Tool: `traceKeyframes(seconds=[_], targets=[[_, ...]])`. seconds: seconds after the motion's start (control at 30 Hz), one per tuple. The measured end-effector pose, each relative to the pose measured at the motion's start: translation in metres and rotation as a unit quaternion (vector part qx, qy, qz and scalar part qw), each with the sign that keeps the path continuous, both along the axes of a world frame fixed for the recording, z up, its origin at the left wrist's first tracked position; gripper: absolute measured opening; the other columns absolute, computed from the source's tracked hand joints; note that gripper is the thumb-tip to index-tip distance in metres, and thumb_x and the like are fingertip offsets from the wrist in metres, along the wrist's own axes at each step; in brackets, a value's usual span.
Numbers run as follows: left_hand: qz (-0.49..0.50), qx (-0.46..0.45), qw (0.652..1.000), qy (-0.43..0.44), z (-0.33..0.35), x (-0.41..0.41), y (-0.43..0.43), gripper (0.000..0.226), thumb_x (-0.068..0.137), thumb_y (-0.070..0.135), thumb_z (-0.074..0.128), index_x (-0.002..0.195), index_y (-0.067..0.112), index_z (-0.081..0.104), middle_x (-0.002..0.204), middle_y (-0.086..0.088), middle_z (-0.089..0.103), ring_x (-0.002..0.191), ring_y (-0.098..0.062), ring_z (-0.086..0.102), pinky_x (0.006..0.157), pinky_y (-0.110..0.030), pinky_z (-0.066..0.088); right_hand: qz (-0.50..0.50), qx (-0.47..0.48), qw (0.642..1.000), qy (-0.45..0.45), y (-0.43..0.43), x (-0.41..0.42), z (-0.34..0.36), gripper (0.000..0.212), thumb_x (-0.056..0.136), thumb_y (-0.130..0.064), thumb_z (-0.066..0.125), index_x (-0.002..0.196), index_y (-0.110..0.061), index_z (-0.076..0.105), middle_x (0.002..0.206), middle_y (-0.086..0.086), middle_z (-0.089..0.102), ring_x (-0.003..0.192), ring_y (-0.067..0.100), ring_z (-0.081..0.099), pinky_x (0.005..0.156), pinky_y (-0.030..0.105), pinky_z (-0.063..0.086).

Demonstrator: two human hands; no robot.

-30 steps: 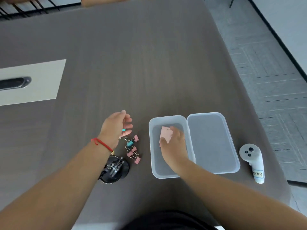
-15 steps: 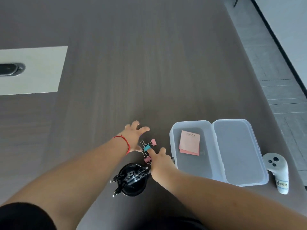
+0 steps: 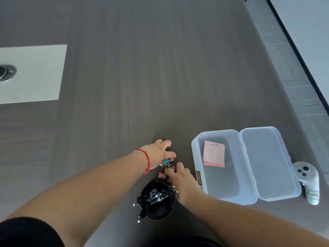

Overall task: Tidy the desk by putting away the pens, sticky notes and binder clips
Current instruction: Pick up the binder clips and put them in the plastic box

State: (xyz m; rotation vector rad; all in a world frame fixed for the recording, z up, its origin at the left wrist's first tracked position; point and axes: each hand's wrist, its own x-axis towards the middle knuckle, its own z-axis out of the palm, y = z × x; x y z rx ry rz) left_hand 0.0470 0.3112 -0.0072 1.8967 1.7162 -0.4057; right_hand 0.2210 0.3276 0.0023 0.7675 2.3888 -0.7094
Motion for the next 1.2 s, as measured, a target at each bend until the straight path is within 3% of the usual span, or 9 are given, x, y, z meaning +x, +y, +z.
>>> traceKeyframes(seconds=[0.13, 0.33, 0.47, 0.57, 0.67, 0.8, 0.87, 1.03, 1.2], targets=[[0.016, -0.001, 1.0, -0.016, 0.001, -0.004, -0.005, 0.055, 0.085, -0.003, 0.055, 0.129, 0.029, 0.044, 0.135, -0.009, 0.031, 0.114, -0.031, 0.043, 0.073, -0.037, 0.052, -0.004, 0.0, 1.0, 0.012, -0.002, 0.004, -0.003, 0.056, 0.077, -0.005, 0.058, 0.129, -0.019, 0.039, 0.126, 0.012, 0.037, 0.106, 0.034, 0.047, 0.085, 0.041, 0.048], [0.086, -0.028, 0.995, -0.048, 0.0, -0.006, -0.013, 0.05, 0.08, -0.006, 0.059, 0.12, 0.02, 0.047, 0.118, -0.011, 0.041, 0.084, -0.029, 0.052, 0.067, -0.037, 0.046, -0.024, -0.004, 1.0, 0.001, -0.001, 0.005, -0.008, 0.045, 0.083, -0.008, 0.05, 0.126, -0.013, 0.044, 0.119, 0.015, 0.044, 0.103, 0.037, 0.051, 0.084, 0.042, 0.048], [0.126, -0.04, 0.989, -0.069, -0.005, -0.006, -0.019, 0.044, 0.08, -0.004, 0.064, 0.115, 0.017, 0.046, 0.117, -0.011, 0.049, 0.091, -0.034, 0.062, 0.077, -0.041, 0.054, -0.057, -0.016, 0.998, -0.023, 0.0, 0.001, -0.007, 0.044, 0.083, -0.006, 0.049, 0.125, -0.014, 0.044, 0.118, 0.017, 0.046, 0.102, 0.039, 0.053, 0.084, 0.04, 0.048], [0.142, -0.05, 0.986, -0.077, -0.007, -0.008, -0.025, 0.039, 0.083, 0.0, 0.062, 0.116, 0.015, 0.047, 0.121, -0.01, 0.054, 0.099, -0.034, 0.062, 0.08, -0.037, 0.05, -0.098, -0.032, 0.995, -0.015, 0.002, -0.002, -0.006, 0.023, 0.083, -0.005, 0.049, 0.103, -0.017, 0.049, 0.108, 0.014, 0.047, 0.089, 0.035, 0.053, 0.074, 0.035, 0.045], [0.162, -0.057, 0.982, -0.079, -0.008, -0.012, -0.033, 0.038, 0.084, -0.004, 0.059, 0.114, 0.015, 0.047, 0.121, -0.011, 0.057, 0.102, -0.034, 0.061, 0.087, -0.042, 0.052, -0.136, -0.045, 0.99, 0.001, 0.001, 0.002, -0.008, 0.02, 0.081, -0.006, 0.05, 0.088, -0.024, 0.045, 0.098, 0.009, 0.045, 0.076, 0.029, 0.048, 0.066, 0.032, 0.043], [0.217, -0.057, 0.971, -0.08, 0.001, -0.019, -0.043, 0.023, 0.089, -0.003, 0.051, 0.107, 0.01, 0.048, 0.111, -0.013, 0.058, 0.086, -0.027, 0.054, 0.071, -0.032, 0.043, -0.168, -0.049, 0.984, 0.02, -0.002, 0.01, -0.013, 0.024, 0.086, -0.007, 0.049, 0.103, -0.022, 0.056, 0.096, 0.007, 0.045, 0.066, 0.026, 0.048, 0.065, 0.032, 0.047], [0.249, -0.048, 0.965, -0.073, 0.005, -0.024, -0.05, 0.009, 0.094, 0.006, 0.05, 0.099, 0.013, 0.047, 0.102, -0.012, 0.055, 0.079, -0.025, 0.048, 0.064, -0.028, 0.035, -0.182, -0.05, 0.982, 0.022, -0.003, 0.013, -0.013, 0.027, 0.087, -0.008, 0.049, 0.108, -0.021, 0.057, 0.096, 0.006, 0.042, 0.068, 0.026, 0.047, 0.067, 0.031, 0.046], [0.338, 0.019, 0.935, -0.106, 0.031, -0.018, -0.045, 0.015, 0.095, 0.013, 0.049, 0.085, 0.018, 0.04, 0.083, -0.004, 0.052, 0.073, -0.024, 0.047, 0.058, -0.03, 0.033, -0.23, -0.079, 0.969, 0.036, -0.007, 0.019, -0.007, 0.018, 0.085, -0.009, 0.049, 0.1, -0.018, 0.056, 0.1, 0.008, 0.047, 0.074, 0.029, 0.052, 0.069, 0.032, 0.047], [0.288, 0.114, 0.934, -0.177, 0.093, 0.042, 0.009, 0.009, 0.095, 0.016, 0.051, 0.089, 0.014, 0.045, 0.08, 0.001, 0.047, 0.066, -0.016, 0.042, 0.057, -0.021, 0.033, -0.23, -0.108, 0.965, 0.056, -0.017, 0.029, 0.007, 0.013, 0.088, -0.01, 0.047, 0.09, -0.023, 0.049, 0.103, 0.009, 0.053, 0.081, 0.028, 0.057, 0.072, 0.034, 0.049]])
